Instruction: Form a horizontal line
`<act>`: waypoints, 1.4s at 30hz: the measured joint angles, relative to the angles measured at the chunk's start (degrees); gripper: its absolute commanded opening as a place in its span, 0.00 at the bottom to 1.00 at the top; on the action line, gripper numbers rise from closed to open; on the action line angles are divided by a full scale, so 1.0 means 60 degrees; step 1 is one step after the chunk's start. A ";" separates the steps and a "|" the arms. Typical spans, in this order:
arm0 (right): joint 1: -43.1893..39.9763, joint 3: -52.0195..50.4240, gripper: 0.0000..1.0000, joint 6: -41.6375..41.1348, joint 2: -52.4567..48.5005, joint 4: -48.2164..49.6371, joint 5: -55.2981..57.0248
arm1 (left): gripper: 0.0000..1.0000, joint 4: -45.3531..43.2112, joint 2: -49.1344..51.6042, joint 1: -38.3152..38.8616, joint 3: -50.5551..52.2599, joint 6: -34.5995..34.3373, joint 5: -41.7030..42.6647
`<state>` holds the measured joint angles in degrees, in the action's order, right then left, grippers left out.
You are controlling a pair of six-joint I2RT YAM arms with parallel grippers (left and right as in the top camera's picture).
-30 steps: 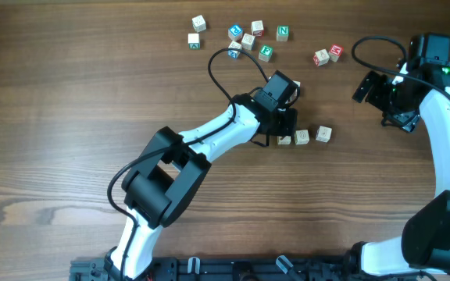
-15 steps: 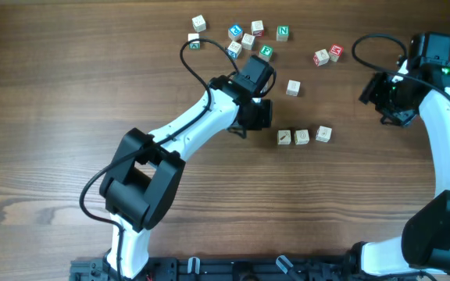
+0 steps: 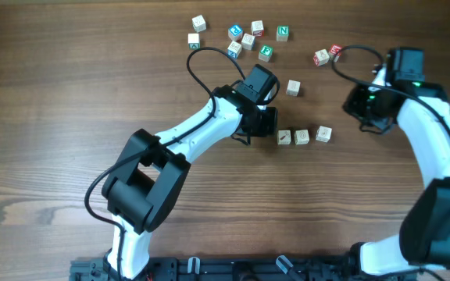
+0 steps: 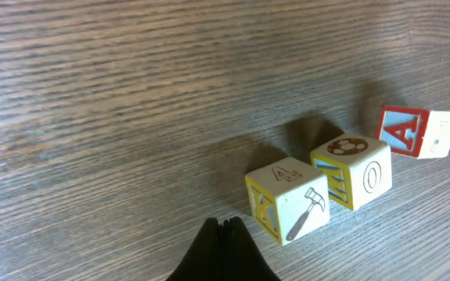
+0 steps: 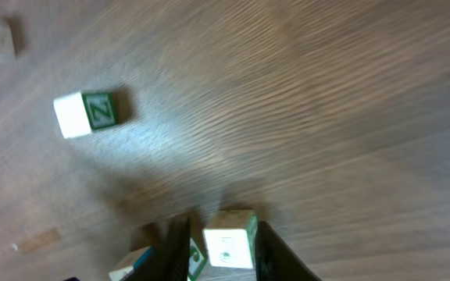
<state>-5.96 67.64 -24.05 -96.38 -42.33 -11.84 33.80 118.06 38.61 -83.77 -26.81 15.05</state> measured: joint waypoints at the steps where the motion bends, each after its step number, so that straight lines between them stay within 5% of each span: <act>1: 0.0215 0.0000 0.12 -0.0029 -0.0248 0.0047 0.0011 | 0.04 0.0007 0.0000 0.0004 0.0000 0.0000 0.0015; 7: 0.0714 -0.0022 0.14 -0.0138 -0.1439 0.0466 0.0047 | 0.04 0.0044 0.0000 0.0004 0.0302 0.0000 0.0015; 42: 0.0710 -0.0040 0.13 -0.0703 -0.1457 0.0244 -0.0189 | 0.04 -0.0215 0.0000 0.0131 0.0474 0.0000 0.0015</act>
<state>-1.69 67.40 -28.27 -105.12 -40.86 -12.97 32.51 118.06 39.40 -80.93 -26.81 15.14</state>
